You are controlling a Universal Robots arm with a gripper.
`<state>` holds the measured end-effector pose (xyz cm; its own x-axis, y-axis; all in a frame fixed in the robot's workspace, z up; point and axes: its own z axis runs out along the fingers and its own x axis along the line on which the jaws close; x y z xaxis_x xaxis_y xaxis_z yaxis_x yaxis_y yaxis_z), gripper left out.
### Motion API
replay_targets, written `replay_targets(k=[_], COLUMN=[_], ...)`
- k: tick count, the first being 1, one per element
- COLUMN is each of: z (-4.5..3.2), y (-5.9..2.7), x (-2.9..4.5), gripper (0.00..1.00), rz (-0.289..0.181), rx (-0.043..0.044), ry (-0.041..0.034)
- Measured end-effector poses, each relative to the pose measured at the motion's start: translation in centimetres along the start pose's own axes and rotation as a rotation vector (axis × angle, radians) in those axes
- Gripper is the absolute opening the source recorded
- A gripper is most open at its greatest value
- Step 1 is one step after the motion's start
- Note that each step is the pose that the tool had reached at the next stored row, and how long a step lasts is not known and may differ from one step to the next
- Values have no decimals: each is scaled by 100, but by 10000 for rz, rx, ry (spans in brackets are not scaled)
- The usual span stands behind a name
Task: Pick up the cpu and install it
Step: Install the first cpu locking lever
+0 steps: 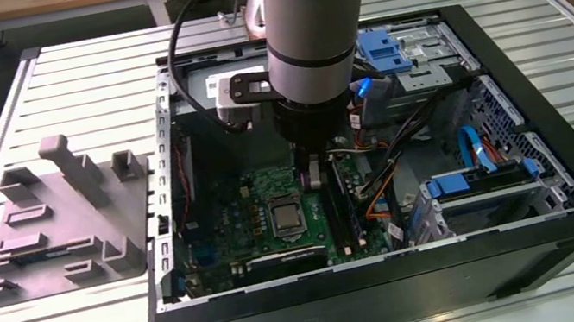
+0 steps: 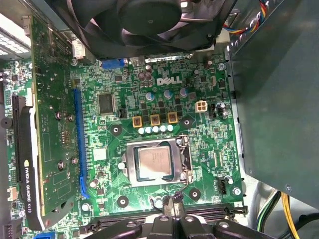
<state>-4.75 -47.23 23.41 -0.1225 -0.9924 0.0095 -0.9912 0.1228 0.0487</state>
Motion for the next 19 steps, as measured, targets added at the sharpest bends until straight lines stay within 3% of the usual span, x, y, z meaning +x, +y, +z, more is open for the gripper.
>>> replay_targets(k=[4, 8, 9, 19], z=[2, 7, 10, 37], y=[-1, -1, -1, 9], x=[-1, 0, 0, 19], gripper=[11, 11, 11, 11], rz=[0, 11, 8, -61], rx=[4, 28, 30, 31], ry=[21, 228, 246, 253])
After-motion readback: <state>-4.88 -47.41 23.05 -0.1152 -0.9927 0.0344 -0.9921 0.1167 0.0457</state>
